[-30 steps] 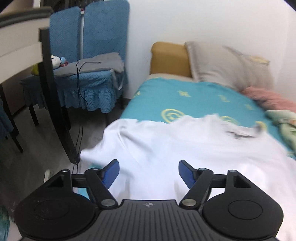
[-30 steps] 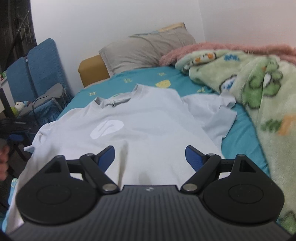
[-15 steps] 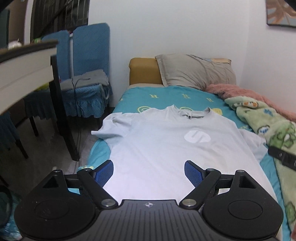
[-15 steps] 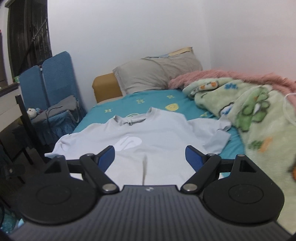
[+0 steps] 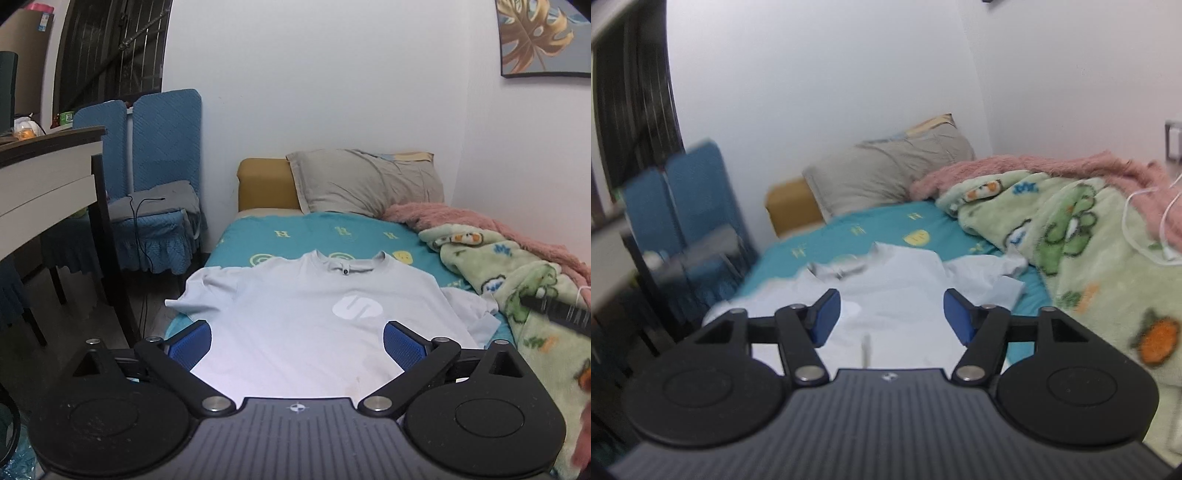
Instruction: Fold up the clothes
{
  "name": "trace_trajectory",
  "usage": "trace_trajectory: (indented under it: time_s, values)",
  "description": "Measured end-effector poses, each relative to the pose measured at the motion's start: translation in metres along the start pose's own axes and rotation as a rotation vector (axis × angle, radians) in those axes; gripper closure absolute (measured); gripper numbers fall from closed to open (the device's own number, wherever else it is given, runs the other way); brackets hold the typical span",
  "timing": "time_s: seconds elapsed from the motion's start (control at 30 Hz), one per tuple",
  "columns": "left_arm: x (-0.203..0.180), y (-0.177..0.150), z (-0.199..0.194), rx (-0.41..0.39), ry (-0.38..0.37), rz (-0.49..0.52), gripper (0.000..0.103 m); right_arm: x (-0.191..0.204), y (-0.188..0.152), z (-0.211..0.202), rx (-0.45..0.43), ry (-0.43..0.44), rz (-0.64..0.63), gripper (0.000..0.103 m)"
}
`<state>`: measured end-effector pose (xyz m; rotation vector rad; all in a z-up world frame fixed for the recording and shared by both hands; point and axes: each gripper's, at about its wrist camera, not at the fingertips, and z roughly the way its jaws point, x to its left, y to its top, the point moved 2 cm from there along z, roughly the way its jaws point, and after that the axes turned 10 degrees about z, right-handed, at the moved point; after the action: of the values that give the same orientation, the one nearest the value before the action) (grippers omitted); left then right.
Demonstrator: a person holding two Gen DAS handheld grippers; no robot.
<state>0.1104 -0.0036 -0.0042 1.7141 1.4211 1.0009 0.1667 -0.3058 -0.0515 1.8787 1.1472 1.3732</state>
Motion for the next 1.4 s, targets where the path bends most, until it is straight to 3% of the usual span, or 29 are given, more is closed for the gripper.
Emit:
trace_trajectory:
  time_s: [0.03, 0.13, 0.3, 0.43, 0.63, 0.83, 1.07, 1.1, 1.2, 1.27, 1.4]
  values:
    - [-0.001, -0.005, 0.003, -0.001, 0.001, 0.013, 0.002, -0.009, 0.005, 0.004, -0.004, 0.023, 0.044, 0.037]
    - [0.0, -0.019, 0.019, 0.015, -0.003, 0.032, 0.002, -0.045, 0.02, 0.029, -0.008, 0.008, 0.183, 0.006]
    - [0.002, -0.038, 0.053, 0.066, -0.032, 0.021, 0.002, -0.121, 0.022, 0.091, 0.076, -0.024, 0.48, 0.005]
    - [0.002, -0.047, 0.083, 0.098, -0.065, -0.004, 0.002, -0.166, 0.005, 0.146, 0.148, -0.056, 0.605, 0.005]
    - [-0.002, -0.058, 0.12, 0.108, -0.115, -0.013, 0.002, -0.204, -0.013, 0.216, 0.154, -0.109, 0.647, 0.009]
    - [-0.009, -0.072, 0.15, 0.154, -0.172, -0.033, 0.002, -0.188, -0.018, 0.262, 0.11, -0.102, 0.514, 0.011]
    - [-0.011, -0.075, 0.171, 0.187, -0.189, -0.072, 0.003, -0.183, -0.011, 0.297, 0.018, -0.091, 0.442, 0.013]
    - [-0.012, -0.075, 0.172, 0.187, -0.186, -0.072, 0.003, -0.181, -0.008, 0.303, 0.018, -0.101, 0.428, 0.016]
    - [-0.014, -0.074, 0.174, 0.189, -0.176, -0.061, 0.003, -0.182, 0.002, 0.32, 0.023, -0.135, 0.449, 0.04]
    - [-0.016, -0.073, 0.176, 0.189, -0.17, -0.056, 0.003, -0.185, 0.004, 0.326, 0.069, -0.177, 0.447, 0.091]
    - [-0.016, -0.066, 0.174, 0.164, -0.147, -0.04, 0.003, -0.184, 0.023, 0.312, 0.033, -0.244, 0.374, 0.092]
